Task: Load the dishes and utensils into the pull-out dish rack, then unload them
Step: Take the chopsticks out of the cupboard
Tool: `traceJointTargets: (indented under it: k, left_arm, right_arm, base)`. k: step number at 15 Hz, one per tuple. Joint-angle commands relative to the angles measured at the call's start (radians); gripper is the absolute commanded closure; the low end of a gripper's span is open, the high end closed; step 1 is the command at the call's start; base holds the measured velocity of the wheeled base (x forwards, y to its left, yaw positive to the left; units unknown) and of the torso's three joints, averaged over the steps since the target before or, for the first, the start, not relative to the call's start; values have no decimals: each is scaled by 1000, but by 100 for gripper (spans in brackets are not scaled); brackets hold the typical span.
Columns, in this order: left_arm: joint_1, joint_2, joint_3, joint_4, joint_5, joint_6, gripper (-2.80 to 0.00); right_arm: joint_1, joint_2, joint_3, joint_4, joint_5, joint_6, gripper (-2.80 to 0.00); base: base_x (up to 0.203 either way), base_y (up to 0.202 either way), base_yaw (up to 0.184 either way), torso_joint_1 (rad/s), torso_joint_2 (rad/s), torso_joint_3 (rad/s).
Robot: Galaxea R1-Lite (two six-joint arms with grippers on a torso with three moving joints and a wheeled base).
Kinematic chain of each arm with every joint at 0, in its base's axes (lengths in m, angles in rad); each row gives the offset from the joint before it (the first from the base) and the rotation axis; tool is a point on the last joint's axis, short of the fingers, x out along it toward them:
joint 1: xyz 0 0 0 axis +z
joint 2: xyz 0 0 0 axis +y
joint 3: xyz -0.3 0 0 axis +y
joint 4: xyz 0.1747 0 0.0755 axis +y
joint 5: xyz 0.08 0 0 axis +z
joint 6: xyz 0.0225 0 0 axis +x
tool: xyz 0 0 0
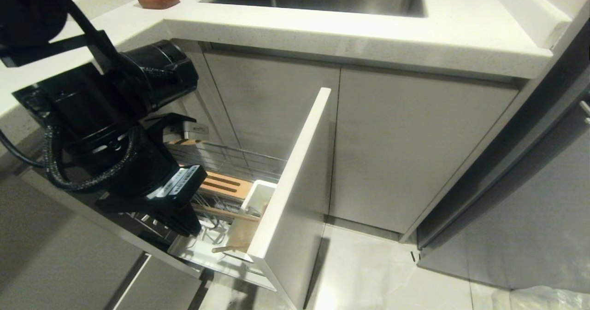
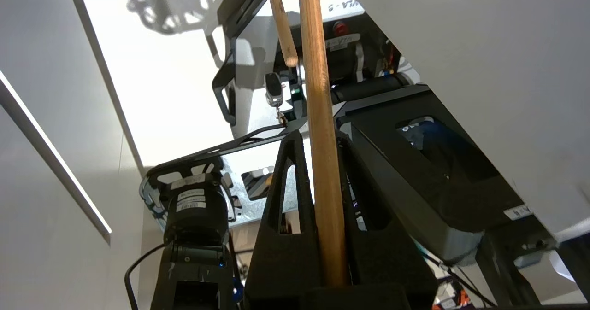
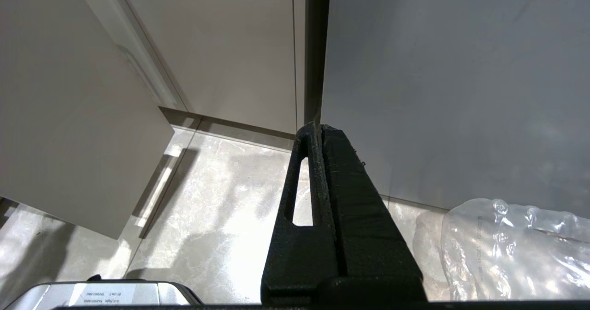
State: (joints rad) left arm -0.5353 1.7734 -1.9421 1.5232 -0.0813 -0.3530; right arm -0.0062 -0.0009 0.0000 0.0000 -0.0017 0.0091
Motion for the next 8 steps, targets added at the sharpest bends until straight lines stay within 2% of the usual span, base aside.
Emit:
traceJointTargets:
  k: [1, 8]
  left_arm:
    - [0, -47, 0, 7, 0, -1, 0]
    - [1, -171, 1, 7, 3, -4, 0]
  right_arm:
    - [0, 1, 0, 0, 0, 0, 0]
    - [0, 1, 0, 0, 0, 0, 0]
  base:
    - [0, 0, 0, 0, 0, 0]
    - [0, 0, 0, 0, 0, 0]
